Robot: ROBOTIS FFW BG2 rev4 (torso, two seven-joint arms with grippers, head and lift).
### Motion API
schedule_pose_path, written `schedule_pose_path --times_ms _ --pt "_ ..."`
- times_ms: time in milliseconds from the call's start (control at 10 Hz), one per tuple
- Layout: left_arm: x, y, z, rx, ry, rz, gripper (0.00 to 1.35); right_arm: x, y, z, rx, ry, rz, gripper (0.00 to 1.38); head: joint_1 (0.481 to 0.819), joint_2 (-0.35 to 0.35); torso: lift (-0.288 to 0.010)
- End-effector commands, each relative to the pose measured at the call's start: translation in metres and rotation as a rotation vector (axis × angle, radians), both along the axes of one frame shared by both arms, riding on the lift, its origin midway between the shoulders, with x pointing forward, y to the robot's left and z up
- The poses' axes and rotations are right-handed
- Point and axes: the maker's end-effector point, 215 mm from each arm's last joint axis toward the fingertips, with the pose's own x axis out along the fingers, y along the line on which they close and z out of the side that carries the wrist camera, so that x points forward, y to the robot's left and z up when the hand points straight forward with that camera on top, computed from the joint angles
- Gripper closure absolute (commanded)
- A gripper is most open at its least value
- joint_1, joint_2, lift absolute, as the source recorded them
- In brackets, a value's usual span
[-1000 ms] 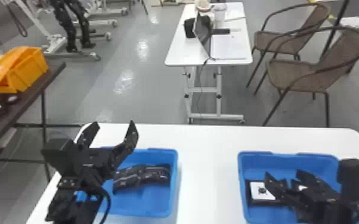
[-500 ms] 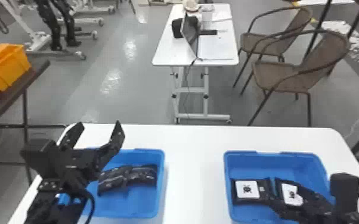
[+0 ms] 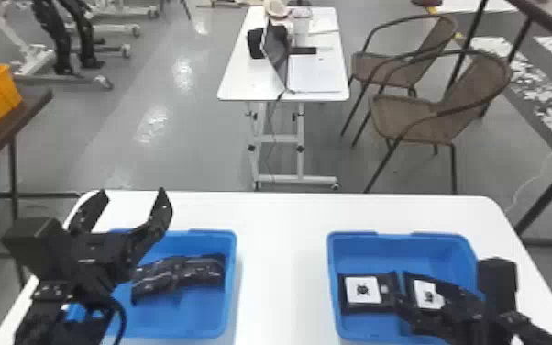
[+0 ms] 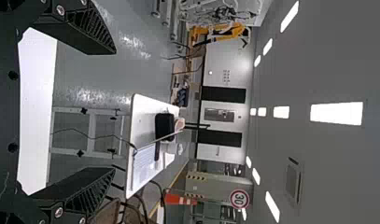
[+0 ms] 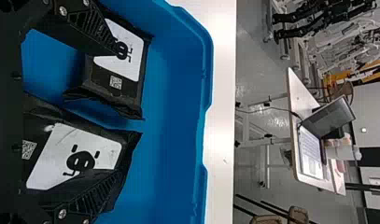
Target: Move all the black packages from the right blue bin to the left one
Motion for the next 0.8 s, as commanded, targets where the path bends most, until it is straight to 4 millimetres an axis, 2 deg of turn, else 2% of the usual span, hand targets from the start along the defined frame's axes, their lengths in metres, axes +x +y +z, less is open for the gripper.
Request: schedule_pose_path --times_ms 0,300,400,700 --pt "0.0 0.0 -0.002 -0.002 0.005 -0.001 0.13 0.01 0.022 -0.004 0.009 0.0 0.046 0.13 0.695 0.052 -0.039" --pt "0.001 -0.001 -0.002 -0.002 0.006 -0.007 0.13 0.027 0.062 -0.004 0.023 -0.015 0.118 0.13 0.695 0.099 -0.039" --pt "0.002 0.0 0.0 -0.003 0.004 -0.008 0.13 0.028 0.066 -0.009 0.018 -0.007 0.127 0.12 0.695 0.114 -0.039" --pt "0.002 0.002 0.0 -0.004 0.005 -0.007 0.13 0.025 0.059 -0.02 -0.025 0.012 0.13 0.12 0.695 0.127 -0.039"
